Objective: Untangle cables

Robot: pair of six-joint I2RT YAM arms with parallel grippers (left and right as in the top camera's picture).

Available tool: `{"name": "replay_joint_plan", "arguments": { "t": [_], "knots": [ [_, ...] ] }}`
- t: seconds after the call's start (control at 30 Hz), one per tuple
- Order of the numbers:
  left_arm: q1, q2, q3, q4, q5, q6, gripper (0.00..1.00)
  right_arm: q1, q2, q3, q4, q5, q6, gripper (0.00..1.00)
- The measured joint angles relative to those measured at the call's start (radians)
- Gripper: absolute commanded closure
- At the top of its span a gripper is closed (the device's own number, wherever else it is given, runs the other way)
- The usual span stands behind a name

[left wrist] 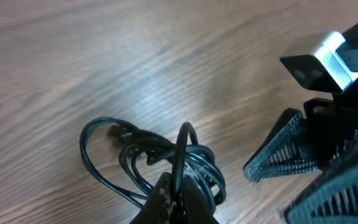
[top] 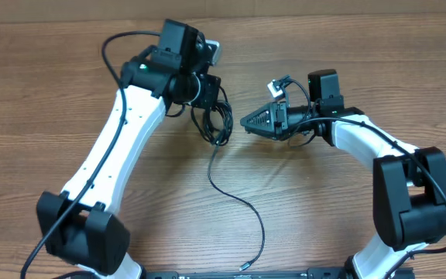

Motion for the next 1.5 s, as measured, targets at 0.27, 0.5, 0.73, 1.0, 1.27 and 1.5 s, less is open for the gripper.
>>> {"name": "replay_joint_plan", "arguments": {
  "t": [0.27, 0.5, 0.73, 1.0, 1.27, 1.5],
  "knots": [
    [0.068, 0.001, -0.002, 0.014, 0.193, 0.000, 0.96, 0.071, 0.000, 0.000, 0.003, 0.082, -0.006, 0.46],
    [0.145, 0.001, -0.002, -0.058, 0.316, 0.036, 0.96, 0.095, 0.000, 0.000, 0.048, 0.135, -0.014, 0.67],
    [0.145, 0.001, -0.002, -0.075, 0.356, 0.056, 0.96, 0.095, 0.000, 0.000, 0.051, 0.150, -0.010, 0.65],
    [0.145, 0.001, -0.002, -0.090, 0.393, 0.058, 0.96, 0.095, 0.000, 0.000, 0.060, 0.150, -0.010, 0.66],
    [0.145, 0.001, -0.002, -0.101, 0.431, 0.075, 0.96, 0.095, 0.000, 0.000, 0.088, 0.151, -0.011, 0.77],
    [0.145, 0.001, -0.002, -0.101, 0.497, 0.090, 0.96, 0.095, 0.000, 0.000, 0.118, 0.152, -0.010, 0.75]
  ]
}}
